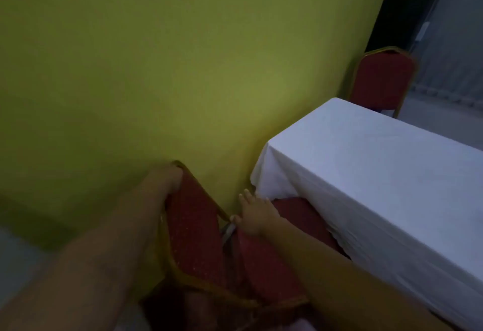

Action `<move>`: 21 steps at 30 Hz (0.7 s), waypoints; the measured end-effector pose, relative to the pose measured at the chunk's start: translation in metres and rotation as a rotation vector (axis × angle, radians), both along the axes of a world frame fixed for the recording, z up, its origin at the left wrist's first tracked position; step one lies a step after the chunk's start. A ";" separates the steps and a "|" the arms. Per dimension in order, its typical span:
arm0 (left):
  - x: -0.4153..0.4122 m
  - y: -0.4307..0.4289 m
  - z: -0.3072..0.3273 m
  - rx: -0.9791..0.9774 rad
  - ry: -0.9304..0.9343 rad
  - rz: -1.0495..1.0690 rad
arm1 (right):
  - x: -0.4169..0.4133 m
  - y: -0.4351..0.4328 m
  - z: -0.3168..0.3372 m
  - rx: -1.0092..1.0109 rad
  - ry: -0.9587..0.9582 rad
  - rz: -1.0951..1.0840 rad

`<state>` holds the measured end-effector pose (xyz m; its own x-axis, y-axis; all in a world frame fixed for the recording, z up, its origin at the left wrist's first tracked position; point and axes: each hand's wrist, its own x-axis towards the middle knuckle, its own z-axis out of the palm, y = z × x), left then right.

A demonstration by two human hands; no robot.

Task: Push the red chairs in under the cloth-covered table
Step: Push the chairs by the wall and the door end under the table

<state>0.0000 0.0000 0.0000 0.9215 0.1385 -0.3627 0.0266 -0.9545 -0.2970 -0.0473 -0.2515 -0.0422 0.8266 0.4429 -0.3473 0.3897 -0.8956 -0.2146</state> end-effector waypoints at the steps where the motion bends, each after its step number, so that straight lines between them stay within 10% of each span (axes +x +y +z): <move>1: -0.002 0.010 -0.004 0.005 0.025 -0.002 | -0.004 0.010 -0.002 0.008 0.035 0.025; 21: -0.023 0.042 0.006 0.424 0.137 -0.421 | -0.070 0.155 -0.014 0.016 0.209 0.133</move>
<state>-0.0229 0.0423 0.0057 0.8773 -0.0691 -0.4749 -0.3926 -0.6724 -0.6275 -0.1177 -0.0963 -0.0565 0.6716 0.5499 -0.4965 0.4493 -0.8352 -0.3172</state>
